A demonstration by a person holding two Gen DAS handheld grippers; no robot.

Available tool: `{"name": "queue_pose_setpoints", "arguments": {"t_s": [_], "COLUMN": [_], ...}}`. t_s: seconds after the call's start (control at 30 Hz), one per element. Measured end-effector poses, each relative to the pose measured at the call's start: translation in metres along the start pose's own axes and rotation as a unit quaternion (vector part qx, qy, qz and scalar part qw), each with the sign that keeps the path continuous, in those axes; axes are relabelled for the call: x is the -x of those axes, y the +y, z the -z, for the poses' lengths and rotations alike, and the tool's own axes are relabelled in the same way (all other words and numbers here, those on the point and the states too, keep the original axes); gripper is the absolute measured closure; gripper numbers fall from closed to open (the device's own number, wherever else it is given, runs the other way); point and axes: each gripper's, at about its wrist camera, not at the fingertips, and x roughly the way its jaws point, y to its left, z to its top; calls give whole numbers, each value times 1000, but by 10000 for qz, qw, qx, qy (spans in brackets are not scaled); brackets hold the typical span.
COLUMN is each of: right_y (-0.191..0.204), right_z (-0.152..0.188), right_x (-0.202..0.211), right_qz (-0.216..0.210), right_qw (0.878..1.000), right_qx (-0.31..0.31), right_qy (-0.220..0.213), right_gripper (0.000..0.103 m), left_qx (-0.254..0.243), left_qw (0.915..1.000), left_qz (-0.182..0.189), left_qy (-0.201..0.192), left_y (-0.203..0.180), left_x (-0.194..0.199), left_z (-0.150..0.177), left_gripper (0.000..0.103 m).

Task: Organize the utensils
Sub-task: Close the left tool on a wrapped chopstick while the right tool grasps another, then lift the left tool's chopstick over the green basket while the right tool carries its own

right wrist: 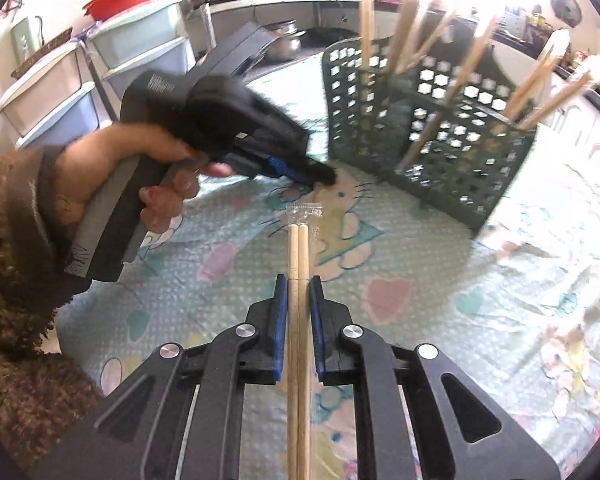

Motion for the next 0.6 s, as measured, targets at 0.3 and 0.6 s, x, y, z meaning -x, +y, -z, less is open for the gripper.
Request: {"name": "queue_pose_setpoints", "arguments": {"t_s": [0.3,0.6], "right_y": [-33,-30], "right_z": [-2,-12], "right_x": [24,38], "right_qz": [250,290], "right_qw": [9984,9963], "right_qx": [-389,-458], "right_qy": [-325,-671], "right_gripper": [92,92], "left_qx": [151,-414], "left_qw": [9986,9921], "left_qz": [254,-46], "left_qy": [-434,-1185], "left_y": [14,-10], "left_x": [35,92], "left_z": [12,23], "left_gripper": [98,99]}}
